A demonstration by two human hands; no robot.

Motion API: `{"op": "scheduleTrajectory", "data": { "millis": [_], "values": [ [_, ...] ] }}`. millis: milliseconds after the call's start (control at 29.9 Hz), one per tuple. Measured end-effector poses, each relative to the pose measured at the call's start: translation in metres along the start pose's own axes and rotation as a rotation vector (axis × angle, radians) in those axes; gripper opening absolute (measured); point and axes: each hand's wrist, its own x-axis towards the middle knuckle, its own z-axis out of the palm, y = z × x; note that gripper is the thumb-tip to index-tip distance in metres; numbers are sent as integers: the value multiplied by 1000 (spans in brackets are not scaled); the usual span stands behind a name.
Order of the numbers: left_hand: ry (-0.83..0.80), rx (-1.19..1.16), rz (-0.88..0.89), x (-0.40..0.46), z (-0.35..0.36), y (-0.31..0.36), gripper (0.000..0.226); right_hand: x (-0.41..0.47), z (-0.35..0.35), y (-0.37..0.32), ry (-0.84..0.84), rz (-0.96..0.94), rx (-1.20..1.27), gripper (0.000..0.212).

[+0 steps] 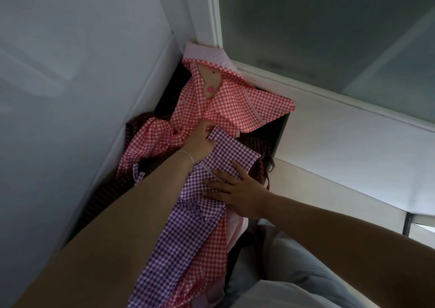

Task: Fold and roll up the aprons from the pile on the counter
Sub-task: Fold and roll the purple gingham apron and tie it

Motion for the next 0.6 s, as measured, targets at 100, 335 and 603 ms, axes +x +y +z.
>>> {"op": "scheduleTrajectory", "data": {
  "millis": [100, 335, 603],
  "values": [
    [86, 202, 133, -18, 1, -2, 57, 0, -3, 0, -39, -7, 42, 59],
    [231, 849, 479, -100, 50, -70, 47, 7, -21, -2, 4, 47, 229, 50],
    [104, 1015, 282, -116, 55, -115, 82, 12, -64, 27, 233, 1022, 763, 48]
  ]
}}
